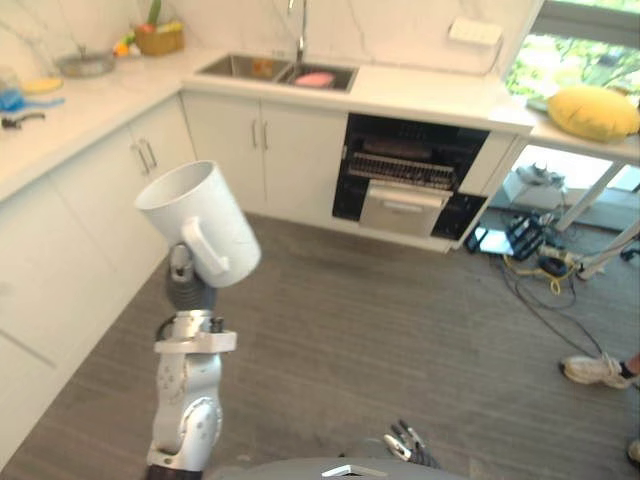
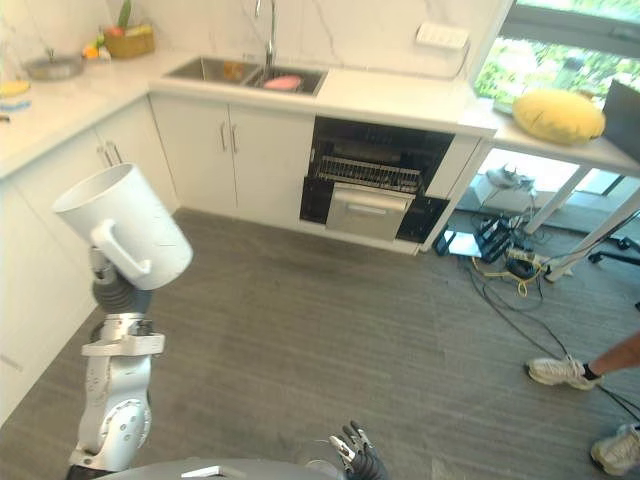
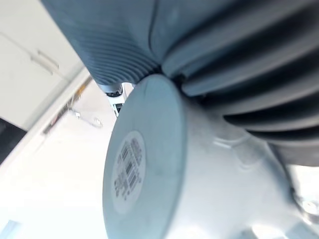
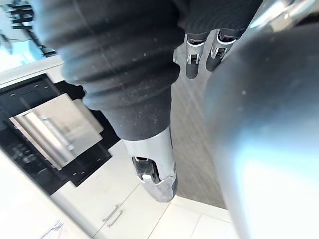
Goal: Walk over to the sink, pick up the cup, carry it to the dishwasher, place the cup inside the dishwasher, then close the dishwasher door
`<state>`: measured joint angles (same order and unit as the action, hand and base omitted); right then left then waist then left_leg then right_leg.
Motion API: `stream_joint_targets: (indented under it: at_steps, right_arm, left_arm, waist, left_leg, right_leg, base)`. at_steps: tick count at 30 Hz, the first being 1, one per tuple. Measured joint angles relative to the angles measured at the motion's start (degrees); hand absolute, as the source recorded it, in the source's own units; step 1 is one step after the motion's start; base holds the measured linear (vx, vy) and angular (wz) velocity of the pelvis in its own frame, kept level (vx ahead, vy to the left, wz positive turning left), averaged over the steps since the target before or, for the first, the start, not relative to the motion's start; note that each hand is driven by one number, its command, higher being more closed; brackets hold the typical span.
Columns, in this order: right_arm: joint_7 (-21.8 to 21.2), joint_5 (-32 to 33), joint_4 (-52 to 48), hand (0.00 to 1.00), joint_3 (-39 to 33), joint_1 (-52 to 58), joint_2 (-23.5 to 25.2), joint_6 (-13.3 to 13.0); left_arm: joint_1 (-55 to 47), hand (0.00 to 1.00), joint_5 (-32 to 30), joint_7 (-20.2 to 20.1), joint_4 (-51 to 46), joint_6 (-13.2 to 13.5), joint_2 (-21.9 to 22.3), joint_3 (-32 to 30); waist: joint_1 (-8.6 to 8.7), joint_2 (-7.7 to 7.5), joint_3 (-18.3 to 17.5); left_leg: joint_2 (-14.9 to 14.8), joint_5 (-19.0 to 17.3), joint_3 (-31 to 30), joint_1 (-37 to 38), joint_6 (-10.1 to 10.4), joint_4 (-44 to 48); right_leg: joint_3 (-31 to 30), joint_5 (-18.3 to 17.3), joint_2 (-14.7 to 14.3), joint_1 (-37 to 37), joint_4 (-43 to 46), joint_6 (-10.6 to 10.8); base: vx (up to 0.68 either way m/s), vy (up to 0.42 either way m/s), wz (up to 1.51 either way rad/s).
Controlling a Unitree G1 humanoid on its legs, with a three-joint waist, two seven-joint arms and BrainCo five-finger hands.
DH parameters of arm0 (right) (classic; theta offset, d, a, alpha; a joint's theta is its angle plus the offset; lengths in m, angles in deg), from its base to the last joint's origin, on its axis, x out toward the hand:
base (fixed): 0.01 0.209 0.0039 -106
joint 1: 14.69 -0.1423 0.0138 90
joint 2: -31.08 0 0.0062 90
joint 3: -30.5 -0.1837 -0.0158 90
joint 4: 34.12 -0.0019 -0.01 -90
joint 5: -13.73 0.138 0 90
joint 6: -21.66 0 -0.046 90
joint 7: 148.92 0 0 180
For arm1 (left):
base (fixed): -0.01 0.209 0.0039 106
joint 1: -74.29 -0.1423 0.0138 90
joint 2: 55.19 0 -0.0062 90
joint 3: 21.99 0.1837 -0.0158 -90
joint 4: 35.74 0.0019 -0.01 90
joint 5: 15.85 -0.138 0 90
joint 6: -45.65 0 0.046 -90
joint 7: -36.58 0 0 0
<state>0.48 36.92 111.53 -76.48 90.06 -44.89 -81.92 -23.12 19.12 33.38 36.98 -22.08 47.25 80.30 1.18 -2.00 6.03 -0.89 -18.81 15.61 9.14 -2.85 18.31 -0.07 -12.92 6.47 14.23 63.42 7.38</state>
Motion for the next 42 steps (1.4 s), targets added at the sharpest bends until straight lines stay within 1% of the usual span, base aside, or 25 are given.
stream_joint_targets:
  at_steps: [3,4,6,7,8,9,10,13,14,15,16,18,19,21,23,25,26,31,33,34,35,36,38,41,42]
  right_arm:
    - [0.6,0.2,-1.9,0.0,-0.3,1.1,1.0,-0.5]
    - [1.1,1.2,-2.3,0.0,-1.2,2.0,2.3,-0.9]
    - [1.1,1.8,-2.4,0.0,-0.8,3.5,2.7,-1.4]
    - [1.1,1.8,-2.3,0.0,0.3,4.2,2.6,-1.4]
    - [0.8,1.7,-1.8,0.0,1.3,2.9,0.3,-1.1]
    - [0.5,1.7,-1.9,0.0,2.0,2.8,-0.8,-0.8]
    - [0.1,1.6,-2.3,0.0,3.6,2.0,-2.7,0.8]
    - [0.1,1.1,-3.2,0.0,4.9,1.6,-3.3,3.4]
    - [0.1,1.1,-3.6,0.0,4.1,1.9,-3.4,4.0]
    - [0.1,1.0,-4.1,0.0,3.7,2.1,-3.4,3.9]
    - [0.1,1.0,-4.6,0.0,3.6,2.5,-3.4,3.7]
    - [0.0,-0.1,-5.2,0.0,3.7,3.0,-3.1,2.9]
    - [0.0,-0.1,-5.2,0.0,3.8,3.0,-3.2,2.6]
    - [-0.2,-0.6,-5.4,0.0,4.8,1.8,-3.2,1.6]
    - [-0.4,-1.2,-5.6,0.0,6.5,0.3,-3.4,1.0]
    - [-0.6,-2.3,-6.0,0.0,8.2,-1.2,-3.7,0.8]
    - [-0.5,-3.3,-6.1,0.0,10.1,-1.4,-4.0,0.8]
    - [0.1,-3.5,-5.1,0.0,11.7,-2.1,-1.7,2.2]
    - [0.8,-3.4,-3.4,0.0,9.6,-2.3,-1.1,2.7]
    - [1.2,-3.3,-3.0,0.0,8.0,-2.7,-0.6,2.2]
    - [1.2,-3.2,-3.1,0.0,7.5,-2.8,-0.7,2.0]
    - [1.2,-3.2,-3.7,0.0,7.1,-2.9,-0.9,1.8]
    - [1.2,-3.0,-3.7,0.0,7.0,-2.8,-0.8,1.0]
    - [1.7,-2.1,-3.0,0.0,4.3,-3.7,0.4,0.8]
    - [2.4,-2.0,-2.7,0.0,4.2,-3.7,0.5,0.8]
  left_arm:
    - [2.9,1.0,-0.3,-0.6,0.9,0.0,0.3,2.7]
    - [4.4,1.0,-0.1,-2.0,2.8,-0.1,0.5,2.8]
    - [3.4,1.0,0.5,-2.6,3.0,-0.2,0.8,2.5]
    - [2.4,1.0,0.9,-2.6,3.0,0.1,0.6,2.1]
    - [0.6,1.0,1.2,-2.5,4.9,0.5,3.0,1.5]
    - [0.0,1.0,1.2,-2.5,5.2,0.5,3.5,1.7]
    - [-0.3,1.0,1.2,-2.5,5.2,1.4,4.1,2.4]
    - [-0.3,1.0,1.4,-2.7,4.8,3.0,4.2,3.9]
    - [-0.4,1.0,1.4,-3.2,4.7,3.1,5.2,4.2]
    - [-0.8,1.0,1.3,-3.2,4.7,3.2,5.9,3.9]
    - [-1.0,1.0,1.3,-3.2,4.7,3.2,6.2,3.6]
    - [-1.1,1.0,0.8,-3.1,4.6,3.5,6.7,3.1]
    - [-1.1,1.0,0.8,-3.1,4.6,3.5,6.7,3.0]
    - [-1.2,1.0,0.8,-3.0,4.4,4.0,6.7,2.1]
    - [-1.7,1.0,0.8,-2.4,4.4,4.4,6.4,1.3]
    - [-2.4,1.0,0.8,-1.7,4.4,4.8,6.2,1.3]
    - [-3.9,1.0,0.8,-1.2,4.4,5.1,6.1,1.6]
    - [-5.2,1.0,0.8,-2.4,5.0,5.7,3.3,3.0]
    - [-5.1,1.0,0.8,-2.5,5.7,5.6,2.8,4.2]
    - [-5.7,1.0,0.8,-2.5,5.7,5.4,2.2,4.7]
    - [-5.7,1.0,0.8,-2.5,5.8,5.4,1.8,5.1]
    - [-5.4,1.0,0.4,-2.4,6.5,5.4,1.4,6.1]
    - [-4.7,1.0,-0.9,-1.4,7.5,5.4,1.3,7.1]
    - [-3.0,1.0,-1.4,1.2,9.9,5.7,1.3,7.4]
    - [-3.1,1.0,-1.4,1.7,10.1,5.8,1.3,6.8]
  waist:
    - [1.72,1.12,-0.1]
    - [2.89,1.44,-0.2]
    - [3.03,1.0,-0.4]
    - [2.99,-0.14,-1.0]
    - [2.7,3.26,-0.6]
    - [2.49,3.96,-0.5]
    - [2.38,5.42,-0.7]
    - [2.38,5.74,-0.3]
    - [2.51,6.24,0.4]
    - [2.33,6.77,0.4]
    - [2.13,7.08,0.5]
    - [1.14,6.63,0.7]
    - [0.48,6.63,0.7]
    - [-1.43,6.01,0.5]
    - [-1.95,5.21,0.3]
    - [-2.94,4.78,0.4]
    - [-3.58,4.19,0.0]
    - [-3.8,-0.27,-2.5]
    - [-4.17,-0.22,-2.3]
    - [-4.31,0.25,-1.4]
    - [-4.01,-0.16,-1.6]
    - [-3.27,-0.46,-2.1]
    - [-2.88,-0.7,-2.3]
    - [-1.62,-0.04,-2.3]
    - [-1.87,0.15,-2.0]
  left_leg:
    - [-2.6,-0.9,-2.8,3.3,2.4,-1.8]
    - [-4.2,-2.8,-5.8,4.6,4.8,-1.2]
    - [-4.4,-5.5,-7.7,6.5,7.1,0.1]
    - [-4.6,-7.4,-8.2,7.4,8.4,1.6]
    - [-8.1,-8.7,-8.5,8.8,8.8,3.8]
    - [-9.0,-8.4,-8.6,8.9,8.4,4.9]
    - [-10.4,-6.1,-9.6,9.1,7.6,7.9]
    - [-12.6,2.0,-11.6,6.0,6.9,19.8]
    - [-15.6,15.1,-12.8,-0.4,7.8,32.2]
    - [-17.7,24.5,-12.9,-3.9,8.8,37.4]
    - [-18.4,24.6,-12.7,-6.5,9.4,41.3]
    - [-18.1,16.0,-8.9,-17.1,7.1,49.6]
    - [-17.7,13.4,-7.6,-18.6,6.6,48.8]
    - [-15.2,5.7,-2.8,-21.1,6.0,33.4]
    - [-10.8,5.4,-1.4,-20.0,5.3,14.0]
    - [-7.6,11.0,-1.8,-19.5,4.9,2.0]
    - [-6.5,16.2,-1.3,-17.4,3.1,-0.5]
    - [-4.1,11.0,1.9,-14.3,1.7,0.2]
    - [-3.5,9.4,2.6,-10.6,1.9,-3.1]
    - [-2.6,8.3,3.5,-6.1,2.1,-5.1]
    - [-2.2,7.9,3.5,-4.5,2.0,-5.7]
    - [-2.2,7.1,3.3,-2.4,2.4,-6.0]
    - [-2.6,6.6,2.4,-0.1,3.1,-7.2]
    - [-5.5,6.1,-0.1,1.2,5.4,-7.6]
    - [-6.8,5.2,0.0,2.5,7.1,-7.4]
  right_leg:
    - [6.3,-0.5,-0.4,6.1,-14.9,-2.5]
    - [6.9,4.0,-0.3,6.7,-31.9,-4.5]
    - [5.2,12.8,-0.5,5.5,-42.9,-6.5]
    - [3.3,19.6,-0.6,5.3,-43.7,-5.6]
    - [4.3,14.8,-3.6,5.8,-38.1,-6.1]
    - [4.5,12.1,-4.4,5.9,-36.5,-5.3]
    - [5.4,8.0,-5.8,6.0,-32.9,-6.1]
    - [5.6,2.7,-8.7,3.0,-31.9,-6.5]
    - [6.4,1.9,-10.7,-0.8,-35.1,-7.1]
    - [7.2,1.9,-11.6,-4.3,-38.9,-7.3]
    - [7.4,2.2,-11.9,-6.3,-41.2,-7.9]
    - [7.4,3.2,-12.0,-13.0,-48.8,-9.3]
    - [7.3,3.4,-11.9,-14.4,-50.3,-9.6]
    - [6.6,4.2,-11.5,-18.3,-54.2,-10.6]
    - [4.8,3.7,-10.8,-19.2,-55.0,-10.6]
    - [2.4,2.7,-10.3,-20.2,-54.9,-9.1]
    - [0.7,1.5,-9.9,-21.4,-54.6,-8.4]
    - [-0.1,1.0,-6.9,-22.4,-51.6,-7.5]
    - [0.3,-1.0,-6.4,-18.1,-38.6,-2.6]
    - [1.7,2.7,-3.8,-9.3,-17.7,6.2]
    - [2.9,4.2,-2.3,-6.3,-11.4,6.1]
    - [5.8,3.5,0.4,-2.4,-4.3,2.5]
    - [9.2,1.5,3.0,1.3,-5.7,-0.2]
    - [16.5,1.1,4.3,1.1,-26.0,-3.2]
    - [19.7,4.5,4.3,-0.7,-35.4,-4.3]
  base:
    - [0.4,-0.131,0.62]
    - [0.48,-0.223,1.0]
    - [0.57,-0.268,0.7]
    - [0.6,-0.291,0.22]
    - [0.45,-0.23,0.01]
    - [0.61,-0.33,-0.26]
    - [0.57,-0.347,-0.28]
    - [0.39,-0.251,-0.27]
    - [0.43,-0.229,-0.21]
    - [0.34,-0.12,-0.16]
    - [0.29,-0.022,-0.08]
    - [0.34,-0.064,-0.03]
    - [0.39,-0.098,-0.17]
    - [0.36,-0.049,-0.28]
    - [0.37,0.04,-0.47]
    - [0.44,0.103,-0.68]
    - [0.46,0.12,-0.44]
    - [0.42,0.093,-0.08]
    - [0.29,0.075,-0.17]
    - [0.19,0.031,-0.28]
    - [0.26,0.015,-0.11]
    - [0.21,0.0,0.15]
    - [0.32,-0.059,0.34]
    - [0.32,-0.155,0.54]
    - [0.48,-0.302,0.2]
